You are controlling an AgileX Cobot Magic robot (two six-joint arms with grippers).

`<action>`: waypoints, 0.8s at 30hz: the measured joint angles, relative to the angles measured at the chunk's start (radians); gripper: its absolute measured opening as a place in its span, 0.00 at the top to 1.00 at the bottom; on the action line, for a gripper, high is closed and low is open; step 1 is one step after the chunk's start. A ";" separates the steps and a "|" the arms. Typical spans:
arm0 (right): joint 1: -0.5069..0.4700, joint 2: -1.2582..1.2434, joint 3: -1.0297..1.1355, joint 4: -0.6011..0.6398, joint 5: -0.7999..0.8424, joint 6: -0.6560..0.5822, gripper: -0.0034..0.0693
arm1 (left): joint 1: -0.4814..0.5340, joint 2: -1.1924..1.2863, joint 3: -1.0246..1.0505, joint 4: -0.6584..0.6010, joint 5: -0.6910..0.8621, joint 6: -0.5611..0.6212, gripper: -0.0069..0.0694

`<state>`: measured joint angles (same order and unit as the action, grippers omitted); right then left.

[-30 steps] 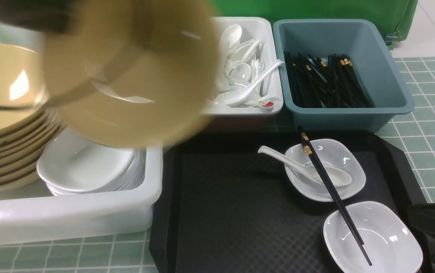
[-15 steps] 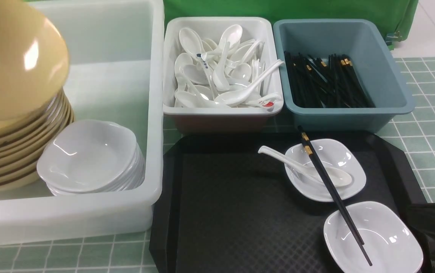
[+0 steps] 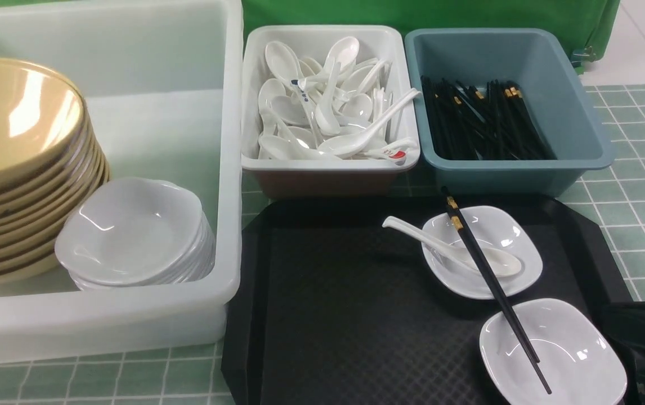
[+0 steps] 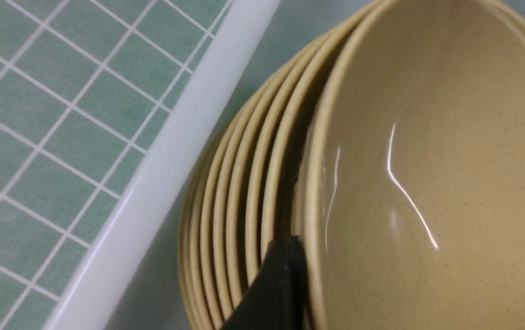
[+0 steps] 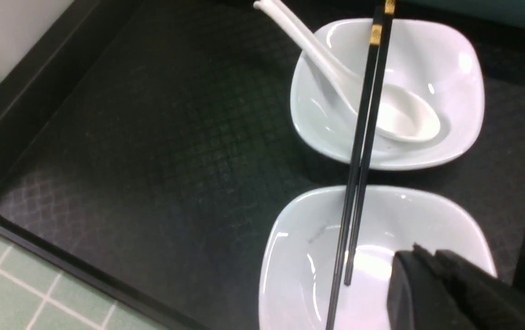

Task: On blue table put chopsticks spoon bowls plates into blue grey white boxes.
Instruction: 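Place the tan bowl onto the bowl stack in the left bin with the left gripper, then move the grippers toward the tableware on the black tray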

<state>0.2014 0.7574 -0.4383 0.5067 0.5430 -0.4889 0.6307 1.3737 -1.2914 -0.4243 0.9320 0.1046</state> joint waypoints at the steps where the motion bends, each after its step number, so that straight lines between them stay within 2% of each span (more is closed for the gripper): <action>1: 0.000 0.011 0.000 0.000 0.000 0.004 0.84 | 0.000 -0.026 -0.001 0.005 0.002 -0.006 0.04; 5: 0.002 0.052 0.000 0.010 0.000 0.011 0.82 | -0.006 -0.132 -0.005 0.004 0.007 -0.016 0.05; 8: 0.052 0.131 -0.011 0.025 0.002 -0.021 0.78 | -0.100 -0.254 -0.008 -0.010 0.012 0.022 0.11; 9: 0.070 0.164 -0.023 0.025 0.002 -0.043 0.76 | -0.141 -0.281 -0.009 -0.015 0.013 0.042 0.15; 12: 0.134 0.282 -0.091 0.024 0.001 -0.085 0.64 | -0.328 -0.375 0.001 -0.023 0.016 0.098 0.36; 15: 0.165 0.424 -0.196 -0.022 0.001 -0.091 0.52 | -0.507 -0.486 0.075 -0.022 0.025 0.126 0.64; 16: 0.169 0.475 -0.236 -0.049 0.001 -0.086 0.48 | -0.557 -0.514 0.105 -0.011 0.030 0.134 0.71; 17: 0.169 0.475 -0.236 -0.055 0.001 -0.083 0.48 | -0.566 -0.529 0.123 -0.009 0.033 0.137 0.73; 18: 0.169 0.559 -0.299 -0.109 0.001 -0.059 0.44 | -0.616 -0.573 0.182 0.022 0.045 0.142 0.82; 20: 0.169 0.633 -0.356 -0.168 0.016 -0.005 0.41 | -0.665 -0.628 0.274 0.073 0.056 0.143 0.88; 21: 0.169 0.715 -0.421 -0.227 0.049 0.050 0.39 | -0.693 -0.671 0.363 0.148 0.059 0.140 0.90; 24: 0.169 0.842 -0.519 -0.291 0.112 0.109 0.38 | -0.719 -0.745 0.548 0.271 0.047 0.109 0.91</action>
<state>0.3709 1.5995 -0.9577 0.2154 0.6549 -0.3803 -0.0882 0.6286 -0.7432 -0.1531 0.9792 0.2137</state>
